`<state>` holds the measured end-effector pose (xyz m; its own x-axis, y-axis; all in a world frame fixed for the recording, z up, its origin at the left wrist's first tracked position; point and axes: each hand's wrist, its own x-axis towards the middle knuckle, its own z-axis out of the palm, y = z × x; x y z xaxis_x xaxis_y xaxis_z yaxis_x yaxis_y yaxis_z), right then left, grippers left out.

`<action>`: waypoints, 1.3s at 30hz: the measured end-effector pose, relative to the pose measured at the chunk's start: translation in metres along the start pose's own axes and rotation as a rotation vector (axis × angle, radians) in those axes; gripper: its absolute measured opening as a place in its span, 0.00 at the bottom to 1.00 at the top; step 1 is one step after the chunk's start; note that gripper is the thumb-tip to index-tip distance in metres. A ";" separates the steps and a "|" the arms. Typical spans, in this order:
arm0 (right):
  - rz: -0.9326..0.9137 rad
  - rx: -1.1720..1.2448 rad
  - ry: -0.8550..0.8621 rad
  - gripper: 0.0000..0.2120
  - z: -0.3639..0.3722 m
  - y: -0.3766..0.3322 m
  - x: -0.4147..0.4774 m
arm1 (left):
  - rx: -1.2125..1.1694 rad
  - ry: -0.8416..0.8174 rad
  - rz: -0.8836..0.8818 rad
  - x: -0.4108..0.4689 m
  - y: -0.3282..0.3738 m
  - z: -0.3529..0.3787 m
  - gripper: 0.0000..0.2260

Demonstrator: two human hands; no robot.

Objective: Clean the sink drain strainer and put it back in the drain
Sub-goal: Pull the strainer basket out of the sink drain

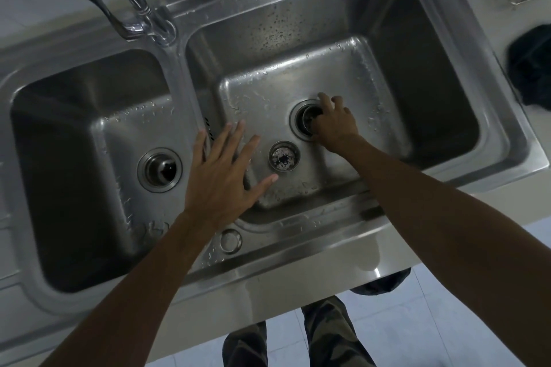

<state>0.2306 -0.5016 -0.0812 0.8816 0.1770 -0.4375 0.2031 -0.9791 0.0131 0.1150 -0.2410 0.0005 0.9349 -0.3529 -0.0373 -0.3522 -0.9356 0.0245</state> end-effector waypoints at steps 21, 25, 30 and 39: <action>0.004 0.146 -0.157 0.36 -0.017 -0.011 -0.073 | -0.048 -0.051 -0.001 -0.001 0.004 -0.008 0.38; 0.036 0.146 -0.192 0.38 -0.012 -0.016 -0.073 | -0.017 -0.049 0.052 0.002 0.002 -0.007 0.37; 0.034 0.111 -0.180 0.36 -0.007 -0.023 -0.071 | -0.006 -0.048 0.073 0.001 0.001 -0.001 0.37; 0.049 0.103 -0.219 0.35 0.000 -0.023 -0.065 | 0.004 -0.023 0.079 0.001 0.000 -0.002 0.36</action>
<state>0.1688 -0.4909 -0.0529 0.7735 0.1141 -0.6234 0.1083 -0.9930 -0.0474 0.1158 -0.2407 0.0022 0.9031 -0.4254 -0.0586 -0.4247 -0.9050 0.0241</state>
